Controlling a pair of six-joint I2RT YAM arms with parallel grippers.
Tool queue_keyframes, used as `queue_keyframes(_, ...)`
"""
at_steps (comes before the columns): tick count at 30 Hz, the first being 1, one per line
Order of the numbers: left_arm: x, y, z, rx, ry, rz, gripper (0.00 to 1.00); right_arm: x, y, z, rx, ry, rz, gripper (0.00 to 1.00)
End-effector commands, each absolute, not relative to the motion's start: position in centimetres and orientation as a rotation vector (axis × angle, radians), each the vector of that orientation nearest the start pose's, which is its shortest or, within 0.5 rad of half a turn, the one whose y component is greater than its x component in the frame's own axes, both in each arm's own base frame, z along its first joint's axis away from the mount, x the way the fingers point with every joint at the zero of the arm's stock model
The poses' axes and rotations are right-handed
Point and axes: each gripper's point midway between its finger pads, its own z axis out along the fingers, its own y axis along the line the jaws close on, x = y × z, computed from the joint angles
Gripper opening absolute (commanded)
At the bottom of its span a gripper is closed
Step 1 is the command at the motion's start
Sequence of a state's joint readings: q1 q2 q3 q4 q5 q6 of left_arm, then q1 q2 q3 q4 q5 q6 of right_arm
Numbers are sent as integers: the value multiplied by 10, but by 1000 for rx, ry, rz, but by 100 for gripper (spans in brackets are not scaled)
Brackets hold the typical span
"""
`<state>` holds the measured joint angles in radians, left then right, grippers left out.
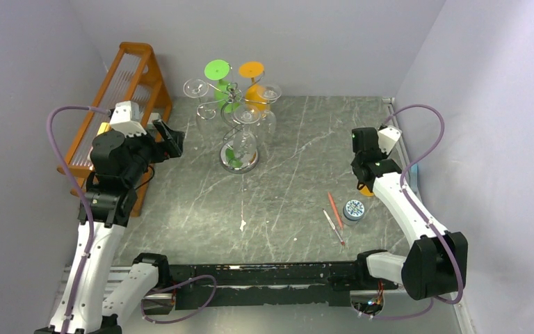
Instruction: Place the wine glass upside down on the wine glass rack
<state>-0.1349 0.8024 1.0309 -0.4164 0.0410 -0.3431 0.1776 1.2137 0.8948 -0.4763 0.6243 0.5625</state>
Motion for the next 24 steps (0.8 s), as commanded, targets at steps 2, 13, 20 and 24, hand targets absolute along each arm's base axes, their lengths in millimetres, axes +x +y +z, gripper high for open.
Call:
queue_keyframes(2,283,-58,345,-145,1771,-359,97,326,-22,148,695,2114,-276,22)
queue_keyframes(13,278,-77,376,-18,1740,-440,97,333,8,210,661,1966,-10,0)
queue_keyframes(20,248,-135,421,266,1529,-774,97,328,40,286,596,1764,276,0)
queue_keyframes(24,237,-151,440,294,1489,-920,93,316,60,331,509,1632,465,0)
